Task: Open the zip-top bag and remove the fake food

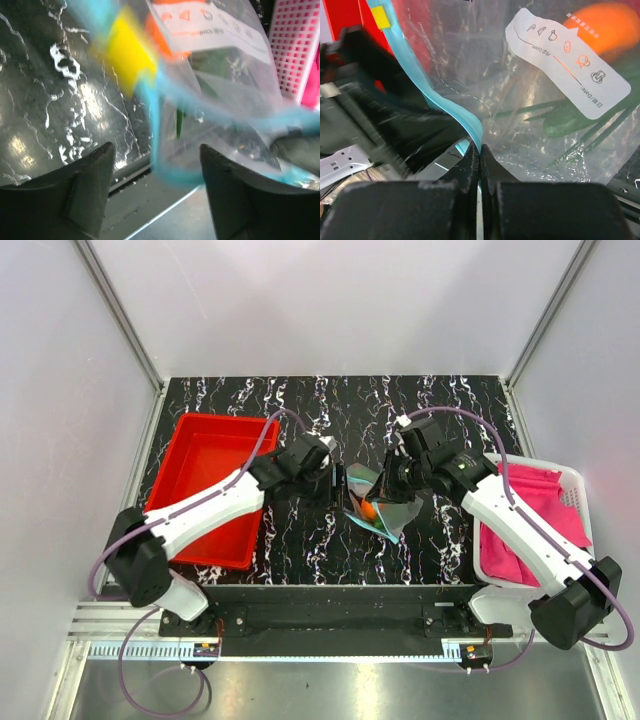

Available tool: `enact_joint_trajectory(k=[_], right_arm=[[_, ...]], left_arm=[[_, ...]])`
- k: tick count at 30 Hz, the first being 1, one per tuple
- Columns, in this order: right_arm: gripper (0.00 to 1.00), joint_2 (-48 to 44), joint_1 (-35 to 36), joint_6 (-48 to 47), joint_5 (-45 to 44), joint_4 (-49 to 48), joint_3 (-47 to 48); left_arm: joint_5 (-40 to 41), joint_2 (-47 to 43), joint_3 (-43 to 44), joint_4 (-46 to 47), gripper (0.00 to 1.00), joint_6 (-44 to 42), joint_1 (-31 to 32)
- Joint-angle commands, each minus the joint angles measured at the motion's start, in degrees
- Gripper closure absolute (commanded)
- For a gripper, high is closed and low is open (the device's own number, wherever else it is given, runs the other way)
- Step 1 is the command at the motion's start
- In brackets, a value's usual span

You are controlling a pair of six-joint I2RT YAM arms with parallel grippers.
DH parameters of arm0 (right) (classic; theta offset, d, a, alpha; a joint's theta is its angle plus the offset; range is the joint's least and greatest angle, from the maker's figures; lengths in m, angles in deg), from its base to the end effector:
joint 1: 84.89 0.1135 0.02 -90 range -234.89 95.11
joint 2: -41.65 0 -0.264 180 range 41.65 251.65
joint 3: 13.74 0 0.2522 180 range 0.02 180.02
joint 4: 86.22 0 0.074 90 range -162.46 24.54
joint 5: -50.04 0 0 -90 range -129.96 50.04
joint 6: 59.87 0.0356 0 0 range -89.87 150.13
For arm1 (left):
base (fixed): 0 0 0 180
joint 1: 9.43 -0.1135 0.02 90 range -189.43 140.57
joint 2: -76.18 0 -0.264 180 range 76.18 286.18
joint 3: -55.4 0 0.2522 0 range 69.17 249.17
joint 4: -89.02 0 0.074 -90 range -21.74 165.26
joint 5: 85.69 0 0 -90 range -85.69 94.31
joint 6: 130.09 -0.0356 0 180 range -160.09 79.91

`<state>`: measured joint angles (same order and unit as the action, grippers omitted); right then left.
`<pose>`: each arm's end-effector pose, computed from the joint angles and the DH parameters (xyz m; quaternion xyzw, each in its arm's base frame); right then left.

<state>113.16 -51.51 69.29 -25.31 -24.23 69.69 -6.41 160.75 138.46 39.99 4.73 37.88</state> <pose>0.2060 0.1465 0.3328 0.0035 0.9332 0.2970 0.2021 0.2097 -0.2370 0.2855 0.0519 0.9363 -0.3031 0.1699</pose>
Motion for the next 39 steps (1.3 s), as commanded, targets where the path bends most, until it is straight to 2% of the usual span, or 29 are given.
enact_joint_trajectory(k=[1, 2, 4, 5, 9, 13, 15, 20, 23, 25, 28, 32, 39], right_arm=[[1.0, -0.8, 0.5, 1.3, -2.4, -2.4, 1.3], [1.0, -0.7, 0.4, 0.7, -3.6, -2.4, 2.3], [1.0, 0.0, 0.4, -0.1, -6.5, -2.1, 3.3], [1.0, 0.2, 0.4, 0.0, -8.0, -1.6, 4.1], [1.0, -0.2, -0.1, 1.0, -16.0, 1.2, 5.4], [1.0, -0.8, -0.3, 0.4, -26.8, 6.2, 7.3], [1.0, -0.4, -0.4, -1.0, -28.2, 8.2, 9.9], [1.0, -0.7, -0.4, -4.6, -24.7, 9.9, 8.3], [1.0, -0.7, -0.4, -6.9, -20.2, 10.0, 7.7], [1.0, -1.5, -0.3, -9.0, -19.7, 10.3, 7.8], [1.0, -2.7, -0.4, -11.4, -18.7, 9.1, 7.7], [1.0, -1.6, -0.4, -10.0, -15.5, 7.8, 7.7], [1.0, -0.5, -0.4, -10.1, -10.0, 6.6, 7.1]], left_arm=[[-3.1, 3.9, 3.9, 1.3, 0.48, -5.0, -2.4], [-5.2, 4.3, 3.7, 1.2, 0.63, -5.8, -3.4], [-6.6, 4.3, 3.9, 1.1, 0.76, -9.5, -6.2], [-6.7, 4.1, 5.1, -0.8, 0.85, -10.9, -7.0], [-6.2, 4.5, 10.8, -7.3, 1.0, -18.6, -8.9], [-3.4, 4.3, 11.7, -10.5, 1.0, -25.3, -9.1], [-1.8, 4.6, 11.1, -10.6, 1.0, -26.5, -9.3], [-1.8, 7.9, 11.2, -9.7, 1.0, -25.2, -9.8], [-4.8, 10.0, 12.8, -11.0, 1.0, -23.3, -9.8], [-6.6, 8.5, 13.5, -10.4, 0.8, -22.2, -9.3], [-6.9, 6.4, 17.3, -13.5, 0.66, -22.5, -9.0], [-6.3, 0.6, 19.6, -14.4, 0.59, -20.5, -8.1], [0.1, -2.5, 20.1, -5.8, 0.6, -14.9, -1.6]])
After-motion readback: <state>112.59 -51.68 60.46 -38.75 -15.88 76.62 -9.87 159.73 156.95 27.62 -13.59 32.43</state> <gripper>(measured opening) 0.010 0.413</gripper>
